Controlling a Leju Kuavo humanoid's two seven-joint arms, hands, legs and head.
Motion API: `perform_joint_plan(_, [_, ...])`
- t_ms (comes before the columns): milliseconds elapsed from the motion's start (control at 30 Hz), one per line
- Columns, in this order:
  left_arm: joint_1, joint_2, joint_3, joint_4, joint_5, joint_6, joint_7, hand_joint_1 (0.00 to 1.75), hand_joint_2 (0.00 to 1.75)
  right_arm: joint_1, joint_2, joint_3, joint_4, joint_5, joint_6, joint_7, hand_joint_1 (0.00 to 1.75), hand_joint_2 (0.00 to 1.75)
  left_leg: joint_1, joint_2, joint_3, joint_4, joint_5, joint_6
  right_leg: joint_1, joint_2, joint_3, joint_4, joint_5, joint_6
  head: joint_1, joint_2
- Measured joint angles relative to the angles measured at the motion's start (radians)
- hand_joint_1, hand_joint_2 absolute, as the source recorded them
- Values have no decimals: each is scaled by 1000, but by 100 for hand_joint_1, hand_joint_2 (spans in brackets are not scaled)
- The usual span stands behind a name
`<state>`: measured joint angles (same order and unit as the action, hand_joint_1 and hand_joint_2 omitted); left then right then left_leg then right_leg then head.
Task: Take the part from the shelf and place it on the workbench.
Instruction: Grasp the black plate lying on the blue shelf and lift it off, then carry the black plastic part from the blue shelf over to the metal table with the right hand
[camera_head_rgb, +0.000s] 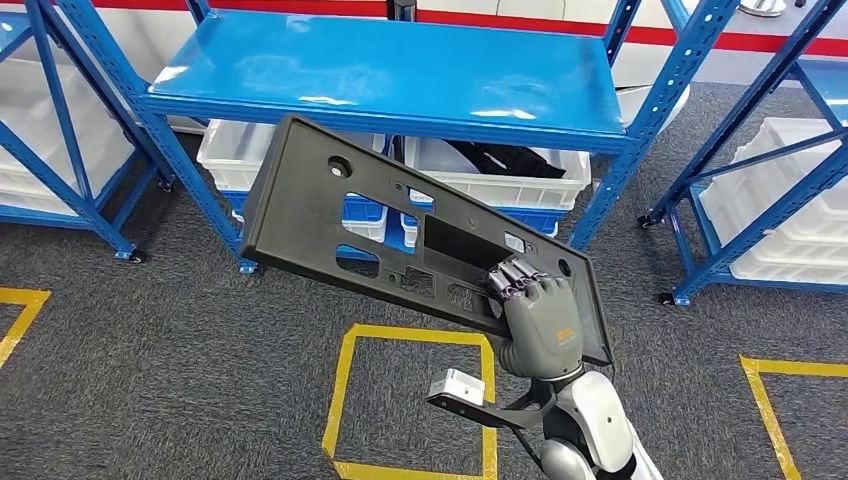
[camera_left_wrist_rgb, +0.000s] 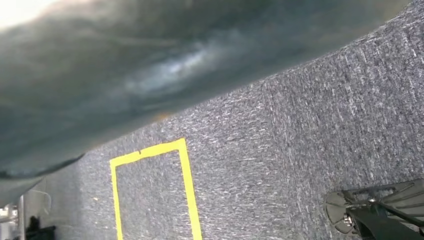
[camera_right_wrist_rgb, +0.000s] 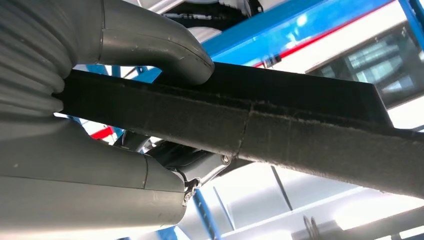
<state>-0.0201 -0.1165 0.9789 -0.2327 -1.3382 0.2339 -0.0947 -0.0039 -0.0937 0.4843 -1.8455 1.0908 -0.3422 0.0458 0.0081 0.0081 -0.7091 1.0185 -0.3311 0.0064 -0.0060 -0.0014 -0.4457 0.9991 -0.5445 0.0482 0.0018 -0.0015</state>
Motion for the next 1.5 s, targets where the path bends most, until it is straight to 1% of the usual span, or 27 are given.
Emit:
perform_joint_plan(33, [-1,-2,2,0,0,1,1,0,0,2,-2,-2,-3,-6,0,-3,175,175,0,1,0,-5,13,-6,4,1,10,-25,-9,-9,0,0])
perform_joint_plan(100, [1,-4,7,0,0,3,4,0,0,3,-5,-6,-6,-16,2,-7,175,175,4,0,0,-18,29,-21,2,1,-8,-26,9,-25,1,0])
perform_joint_plan(133, [1,-5,9,0,0,3,6,0,0,3,-5,-7,-7,-19,2,-8,175,175,6,0,-5,-11,11,-26,-1,0,-19,-26,22,-35,1,0])
perform_joint_plan(167, [2,-5,11,0,0,4,8,0,0,4,-5,-7,-8,-21,3,-9,175,175,8,-1,-14,16,-31,-30,-5,-1,-31,-28,36,-44,0,0])
perform_joint_plan(233, [3,-7,13,0,0,4,10,0,0,4,-6,-8,-8,-22,3,-10,175,175,10,-4,-39,132,-150,-36,-6,-1,-56,-27,62,-55,-2,0])
perform_joint_plan(267, [2,-8,13,0,0,4,10,0,0,4,-6,-8,-8,-22,3,-10,175,175,10,-6,-48,201,-190,-39,-4,-2,-69,-26,74,-56,-3,0])
perform_joint_plan(300, [2,-8,14,0,0,4,10,0,0,4,-6,-8,-8,-22,4,-10,175,175,10,-7,-49,255,-203,-42,-3,-2,-83,-23,87,-55,-3,0])
perform_joint_plan(367, [0,-9,14,0,0,4,10,0,0,5,-6,-8,-8,-22,4,-10,175,175,11,-7,-4,273,-169,-42,-2,-1,-117,-15,108,-51,-3,0])
perform_joint_plan(400, [-1,-9,14,0,0,4,11,0,0,5,-7,-8,-8,-23,4,-10,175,175,11,-7,45,229,-148,-40,-2,-1,-133,-8,116,-48,-3,0])
perform_joint_plan(467, [-4,-9,14,0,0,4,11,0,0,5,-7,-9,-9,-25,4,-10,175,175,9,-11,154,91,-158,-32,0,0,-156,4,129,-38,-3,0])
perform_joint_plan(533, [-6,-9,14,0,-2,5,11,0,0,5,-8,-9,-11,-26,4,-10,175,175,2,-16,202,8,-184,-20,1,-1,-165,7,143,-24,-2,0])
perform_joint_plan(600, [-5,-10,14,0,-5,5,13,0,0,8,-9,-9,-13,-27,3,-12,175,175,-3,-13,191,-4,-172,-1,-1,-3,-172,7,155,-9,-2,0])
perform_joint_plan(633, [-5,-11,14,0,-8,5,14,0,0,11,-9,-10,-14,-27,2,-12,175,175,-2,-10,180,-7,-161,11,-1,-2,-181,16,144,-7,-2,0])
perform_joint_plan(700, [-5,-12,14,0,-16,6,14,0,0,18,-12,-14,-18,-27,1,-12,175,175,2,-5,150,-12,-134,28,-2,0,-213,83,74,-14,0,0])
perform_joint_plan(767, [-5,-11,14,0,-22,6,12,0,0,27,-15,-21,-23,-27,-1,-12,175,175,1,-3,118,-11,-106,32,-4,0,-247,208,-14,-19,3,0])
perform_joint_plan(833, [-5,-11,14,0,-29,6,10,0,0,36,-18,-29,-28,-27,-4,-12,175,175,1,-1,82,-10,-76,30,-7,0,-245,294,-30,-1,3,0])
perform_joint_plan(867, [-4,-11,14,0,-34,6,9,0,0,41,-19,-33,-30,-27,-5,-12,175,175,2,0,63,-10,-61,27,-9,0,-222,291,-11,14,4,0])
perform_joint_plan(933, [-3,-12,14,-1,-44,6,6,0,0,52,-22,-41,-39,-26,-9,-12,175,175,3,1,30,-8,-33,19,-12,0,-122,182,24,32,4,0])
perform_joint_plan(967, [-3,-12,13,-1,-49,6,4,0,0,57,-23,-45,-45,-26,-11,-12,175,175,1,1,18,-7,-20,14,-11,0,-58,94,19,29,4,0])
perform_joint_plan(1033, [0,-11,13,-1,-57,6,-2,0,0,70,-26,-56,-58,-26,-19,-10,175,175,-1,0,11,-13,6,2,-7,4,14,-18,-3,13,2,0])
perform_joint_plan(1100, [4,-11,13,-1,-63,6,-7,0,0,85,-30,-67,-68,-26,-26,-9,175,175,0,-1,13,-25,30,-11,-6,6,9,-30,4,-5,-1,0])
perform_joint_plan(1167, [7,-10,12,-1,-67,6,-12,0,0,97,-33,-77,-76,-26,-28,-9,175,175,4,-4,1,-5,-5,-20,-11,3,-9,-28,23,-25,-4,0])
perform_joint_plan(1267, [10,-10,11,-1,-74,4,-19,0,0,112,-37,-88,-86,-28,-28,-9,175,175,7,-7,-36,164,-167,-28,-13,0,-44,-27,59,-45,-9,0])
perform_joint_plan(1300, [9,-10,11,-1,-74,3,-21,0,0,115,-37,-91,-88,-29,-28,-9,175,175,7,-8,-42,229,-197,-31,-11,0,-57,-25,70,-46,-9,0])
perform_joint_plan(1367, [8,-10,11,-1,-75,2,-22,0,0,119,-39,-96,-90,-31,-27,-10,175,175,8,-8,-16,278,-185,-33,-10,0,-85,-16,90,-43,-9,0])
perform_joint_plan(1433, [6,-10,11,-1,-76,2,-22,0,0,123,-39,-99,-92,-33,-27,-12,175,175,11,-10,76,186,-153,-31,-10,1,-115,-1,102,-35,-10,0])
perform_joint_plan(1500, [4,-10,11,-1,-76,2,-22,0,0,125,-40,-101,-98,-33,-27,-12,175,175,9,-16,166,58,-162,-25,-8,1,-137,13,113,-22,-9,0])
